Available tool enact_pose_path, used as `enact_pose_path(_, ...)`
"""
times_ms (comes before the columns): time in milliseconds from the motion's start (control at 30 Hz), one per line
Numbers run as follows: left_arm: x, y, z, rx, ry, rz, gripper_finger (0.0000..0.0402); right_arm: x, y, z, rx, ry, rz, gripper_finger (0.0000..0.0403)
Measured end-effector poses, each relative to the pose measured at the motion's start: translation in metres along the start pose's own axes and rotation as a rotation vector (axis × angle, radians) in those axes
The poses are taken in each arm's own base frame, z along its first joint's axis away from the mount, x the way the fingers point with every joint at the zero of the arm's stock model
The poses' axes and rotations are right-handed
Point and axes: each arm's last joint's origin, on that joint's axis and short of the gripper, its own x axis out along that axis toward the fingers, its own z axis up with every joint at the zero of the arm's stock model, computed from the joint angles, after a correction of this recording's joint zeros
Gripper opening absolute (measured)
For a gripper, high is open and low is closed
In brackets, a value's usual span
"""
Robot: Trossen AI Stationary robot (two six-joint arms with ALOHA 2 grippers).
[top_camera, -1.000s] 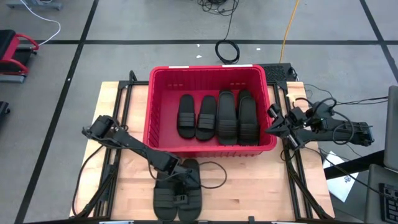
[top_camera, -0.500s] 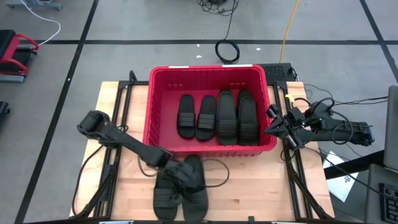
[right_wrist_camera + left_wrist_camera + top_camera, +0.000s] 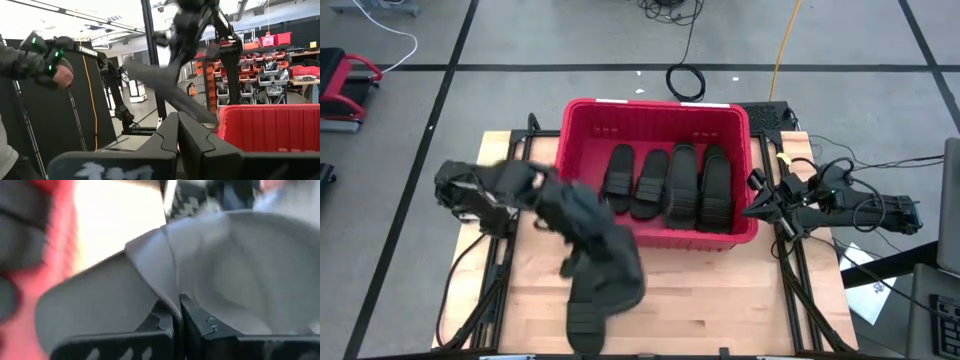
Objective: Pick and place slides into bin
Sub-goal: Put the black slides into the red bin
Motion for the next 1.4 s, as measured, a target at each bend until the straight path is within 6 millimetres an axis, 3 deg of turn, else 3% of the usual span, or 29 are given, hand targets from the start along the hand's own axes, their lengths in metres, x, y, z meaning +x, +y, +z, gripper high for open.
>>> enact_pose_path(133,-0.036,0.013,0.021,0.052,-0.178,0.104,0.0001,0.0,0.0,0.0,-0.006,0.0,0.0,0.0)
enact_pose_path(200,-0.049,0.018,0.031,0.089,-0.264,0.077,0.0001,0.0,0.0,0.0,0.002,0.0,0.0,0.0)
enact_pose_path(300,-0.06,0.028,0.03,0.124,-0.219,0.035,0.0001,0.0,0.0,0.0,-0.008,0.0,-0.001,0.0)
enact_pose_path(433,-0.067,0.052,0.026,0.15,-0.143,0.117,0.0001,0.0,0.0,0.0,-0.014,-0.004,-0.014,0.0)
enact_pose_path(667,-0.054,0.076,0.023,0.2,-0.002,0.117,0.0001,0.0,-0.002,0.0,0.011,-0.016,-0.057,0.0)
enact_pose_path(1000,-0.043,0.085,0.024,0.208,0.055,0.079,0.0001,0.0,-0.002,0.0,0.006,-0.014,-0.059,0.0)
enact_pose_path(1133,-0.043,0.087,0.026,0.285,0.053,0.112,0.0001,0.0,-0.002,0.0,0.006,-0.014,-0.059,0.0)
enact_pose_path(1233,-0.043,0.106,0.031,0.348,0.055,0.175,0.0002,0.001,-0.002,0.0,-0.013,-0.011,-0.06,0.0)
enact_pose_path(1400,-0.037,0.166,0.038,0.365,0.135,0.297,0.0002,0.002,-0.004,-0.001,-0.015,-0.01,-0.087,0.0)
